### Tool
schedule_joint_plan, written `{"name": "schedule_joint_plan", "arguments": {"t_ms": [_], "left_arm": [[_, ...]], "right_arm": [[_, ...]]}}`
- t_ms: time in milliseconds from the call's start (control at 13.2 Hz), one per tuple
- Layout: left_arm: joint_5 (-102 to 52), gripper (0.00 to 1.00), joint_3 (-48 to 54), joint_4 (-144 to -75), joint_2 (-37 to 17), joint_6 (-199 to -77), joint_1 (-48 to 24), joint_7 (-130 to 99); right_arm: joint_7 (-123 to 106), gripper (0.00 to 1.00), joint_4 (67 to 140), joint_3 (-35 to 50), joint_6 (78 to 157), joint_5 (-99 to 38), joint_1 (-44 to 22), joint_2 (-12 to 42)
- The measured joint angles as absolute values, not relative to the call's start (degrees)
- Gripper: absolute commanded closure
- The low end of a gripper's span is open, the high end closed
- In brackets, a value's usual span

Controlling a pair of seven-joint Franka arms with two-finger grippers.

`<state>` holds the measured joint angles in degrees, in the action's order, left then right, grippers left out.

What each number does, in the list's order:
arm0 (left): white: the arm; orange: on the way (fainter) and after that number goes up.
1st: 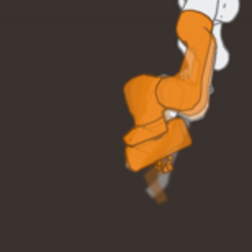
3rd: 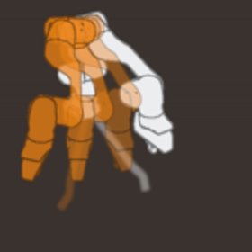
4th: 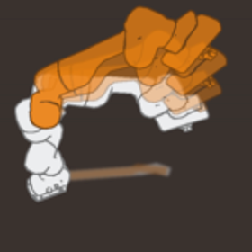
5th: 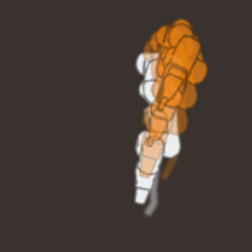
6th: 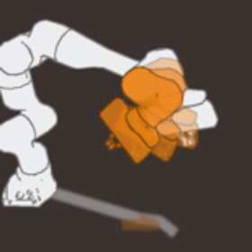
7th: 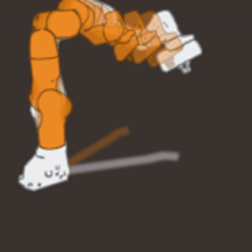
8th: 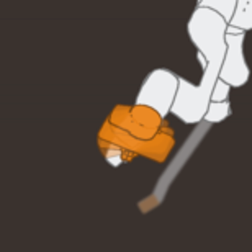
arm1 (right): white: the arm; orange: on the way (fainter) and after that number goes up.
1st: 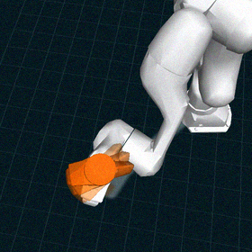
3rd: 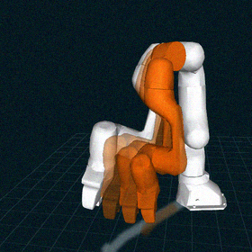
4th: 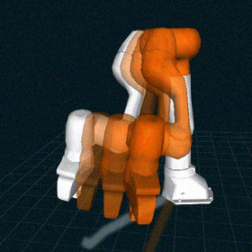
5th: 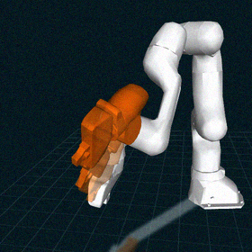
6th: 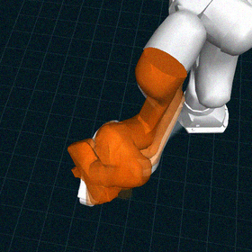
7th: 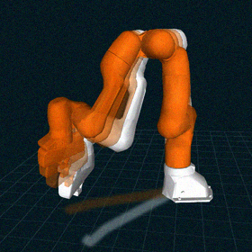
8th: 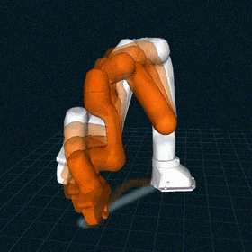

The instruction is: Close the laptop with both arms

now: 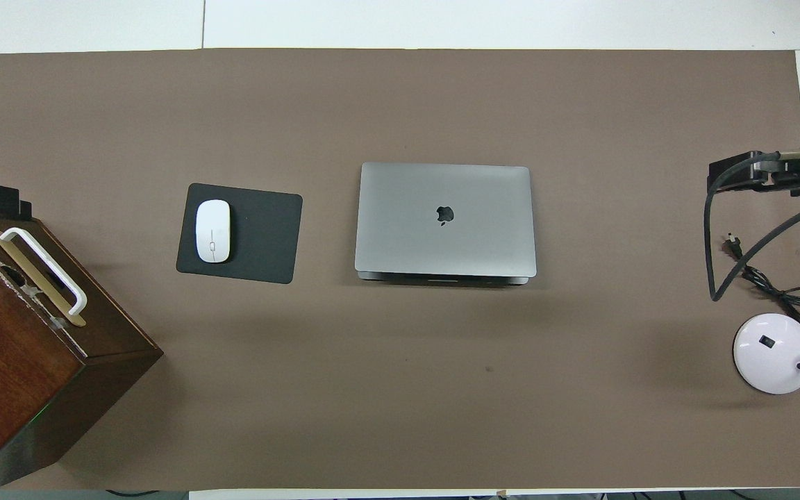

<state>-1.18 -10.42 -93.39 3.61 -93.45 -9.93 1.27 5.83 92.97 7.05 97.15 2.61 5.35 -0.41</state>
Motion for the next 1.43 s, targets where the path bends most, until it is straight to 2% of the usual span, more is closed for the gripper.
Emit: {"name": "schedule_joint_plan", "arguments": {"t_ms": [377,755,1434], "left_arm": [[-1.2,0.0,-10.4,-93.4,3.6,-93.5,-9.9,1.3],[-1.2,0.0,-10.4,-93.4,3.6,-93.5,-9.9,1.3],[-1.2,0.0,-10.4,-93.4,3.6,-93.5,-9.9,1.3]], "right_arm": [[13.4,0.0,92.9,7.1,97.2,2.3,4.9,-0.4],[3.1,0.0,92.8,5.2,98.9,2.3,4.9,-0.4],[1.8,0.0,92.6,5.2,99.2,2.3,4.8,-0.4]]}}
